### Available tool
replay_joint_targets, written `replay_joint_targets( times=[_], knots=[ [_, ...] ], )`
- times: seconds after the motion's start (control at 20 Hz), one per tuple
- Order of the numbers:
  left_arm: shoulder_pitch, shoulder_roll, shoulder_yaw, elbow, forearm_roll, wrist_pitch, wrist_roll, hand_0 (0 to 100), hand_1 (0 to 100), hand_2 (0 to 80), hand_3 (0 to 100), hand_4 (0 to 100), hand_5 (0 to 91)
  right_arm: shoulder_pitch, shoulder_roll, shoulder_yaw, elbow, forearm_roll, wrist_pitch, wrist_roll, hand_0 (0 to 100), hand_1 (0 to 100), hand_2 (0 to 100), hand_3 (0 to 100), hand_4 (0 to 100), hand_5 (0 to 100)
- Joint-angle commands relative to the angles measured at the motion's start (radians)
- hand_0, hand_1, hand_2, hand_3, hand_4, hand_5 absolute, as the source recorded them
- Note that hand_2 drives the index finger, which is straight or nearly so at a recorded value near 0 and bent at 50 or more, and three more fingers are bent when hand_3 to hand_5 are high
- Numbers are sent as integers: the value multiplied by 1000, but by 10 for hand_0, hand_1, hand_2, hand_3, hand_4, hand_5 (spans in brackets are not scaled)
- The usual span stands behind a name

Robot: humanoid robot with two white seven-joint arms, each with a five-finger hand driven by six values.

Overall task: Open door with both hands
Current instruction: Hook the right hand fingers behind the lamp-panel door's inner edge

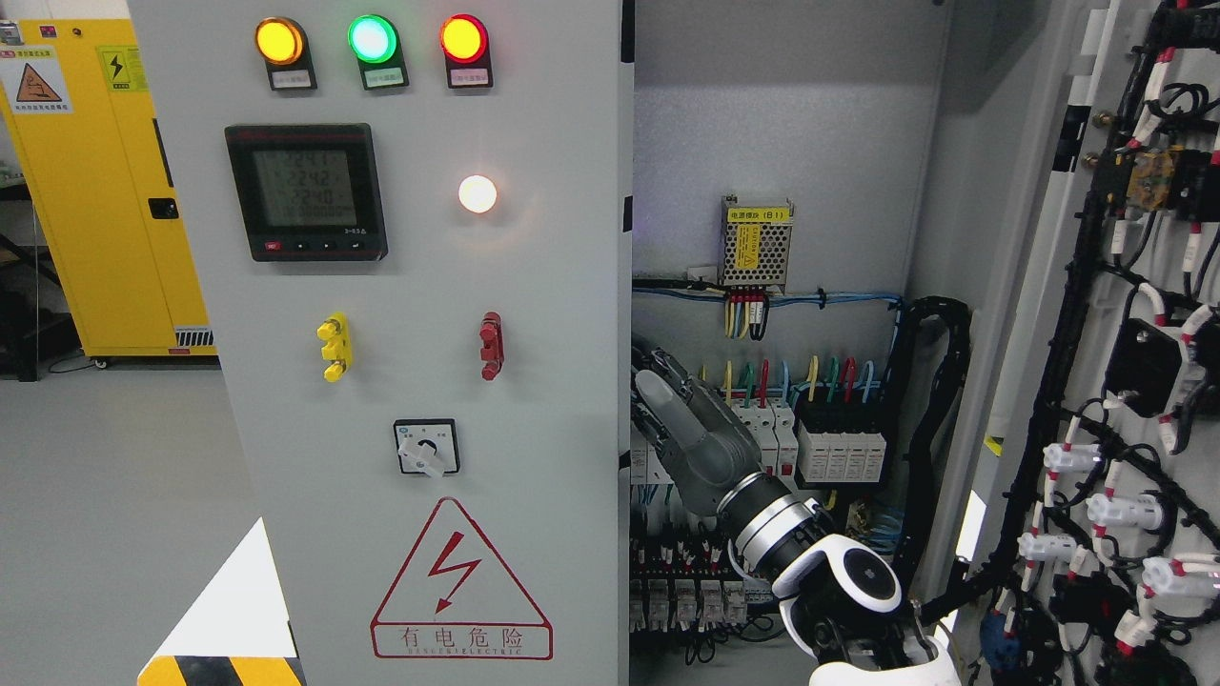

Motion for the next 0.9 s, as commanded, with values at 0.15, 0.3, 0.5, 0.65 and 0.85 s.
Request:
replay_joint_targets(
  times=[0.15, 0.3, 0.5, 0.65, 0.85],
  knots=[
    [-1, -29, 0, -26, 0, -2, 0, 120, 556, 0, 0, 0, 0, -43, -3, -43, 83, -14, -1, 39, 0, 500, 40, 0, 0, 0],
    [-1, -32, 0, -26, 0, -2, 0, 120, 556, 0, 0, 0, 0, -49, -3, -42, 90, -14, -1, 41, 0, 500, 40, 0, 0, 0],
    [-1, -35, 0, -26, 0, -2, 0, 120, 556, 0, 0, 0, 0, -50, -3, -43, 103, -13, -1, 108, 0, 500, 40, 0, 0, 0],
    [-1, -34, 0, -26, 0, -2, 0, 120, 556, 0, 0, 0, 0, -57, -3, -43, 110, -13, -1, 125, 0, 500, 40, 0, 0, 0],
    [-1, -32, 1, -25, 0, -2, 0, 120, 556, 0, 0, 0, 0, -61, -3, -43, 112, -14, -1, 142, 0, 500, 40, 0, 0, 0]
  ],
)
